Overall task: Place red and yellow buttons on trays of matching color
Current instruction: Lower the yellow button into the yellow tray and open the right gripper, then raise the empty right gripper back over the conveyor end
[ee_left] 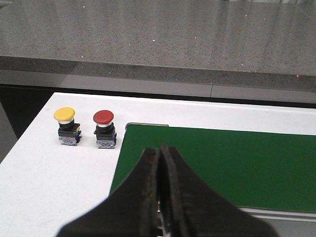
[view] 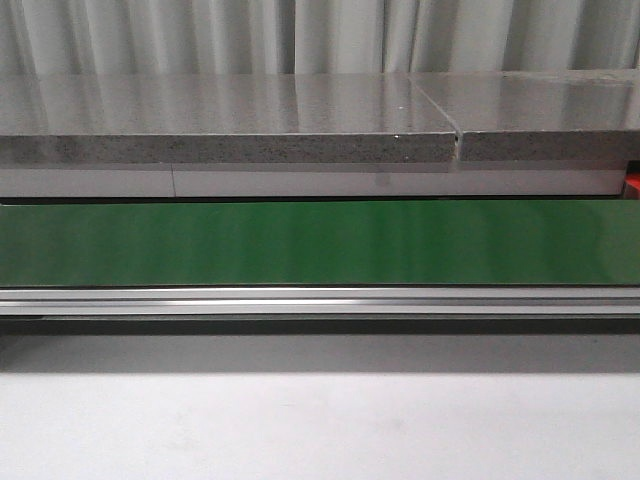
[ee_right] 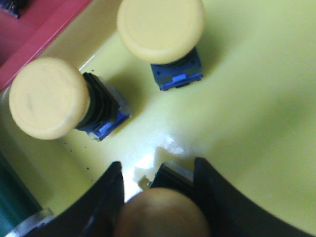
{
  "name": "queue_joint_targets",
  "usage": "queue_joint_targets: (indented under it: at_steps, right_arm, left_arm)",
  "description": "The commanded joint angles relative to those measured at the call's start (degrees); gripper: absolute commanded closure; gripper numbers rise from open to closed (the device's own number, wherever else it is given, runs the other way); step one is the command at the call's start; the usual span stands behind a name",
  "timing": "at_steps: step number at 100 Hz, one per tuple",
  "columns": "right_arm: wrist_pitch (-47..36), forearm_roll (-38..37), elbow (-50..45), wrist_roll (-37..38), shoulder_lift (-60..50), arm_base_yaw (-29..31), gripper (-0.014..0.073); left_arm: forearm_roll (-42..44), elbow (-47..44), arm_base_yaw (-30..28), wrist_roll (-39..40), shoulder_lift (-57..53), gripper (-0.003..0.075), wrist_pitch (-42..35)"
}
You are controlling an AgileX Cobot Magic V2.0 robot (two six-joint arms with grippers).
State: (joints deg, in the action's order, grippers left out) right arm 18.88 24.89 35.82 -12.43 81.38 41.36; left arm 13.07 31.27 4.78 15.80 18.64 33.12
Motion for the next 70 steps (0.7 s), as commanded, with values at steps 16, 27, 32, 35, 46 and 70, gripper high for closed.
queue_joint_targets:
  at_steps: [16, 27, 32, 35, 46, 70]
  right_arm:
    - [-2.11, 0.75, 1.19, -0.02, -1.25, 0.37, 0.0215]
    - [-2.04, 1.9, 1.19, -0.02, -1.25, 0.37, 0.0036]
    - [-1.91, 2.51, 1.19, 0.02, -1.52, 0.37, -0.0009]
    - [-1.84, 2.94, 1.19, 0.02, -1.73, 0.37, -0.0014]
    - [-1.72, 4.38, 1.26, 0.02, -3.87, 0.37, -0.0009]
    - [-1.79, 6.36, 1.33, 0.02, -13.07, -0.81, -0.0009]
  left_arm:
    - [0.02, 1.48, 0.45, 0.05, 0.6, 0.0739, -4.16]
    - [0.02, 1.48, 0.45, 0.05, 0.6, 0.0739, -4.16]
    - [0.02, 1.48, 0.45, 0.05, 0.6, 0.0739, -4.16]
    - [0.02, 1.48, 0.45, 0.05, 0.6, 0.0739, -4.16]
    - [0.02, 1.48, 0.45, 0.05, 0.6, 0.0739, -4.16]
    - [0.02, 1.48, 0.45, 0.05, 0.6, 0.0739, -4.16]
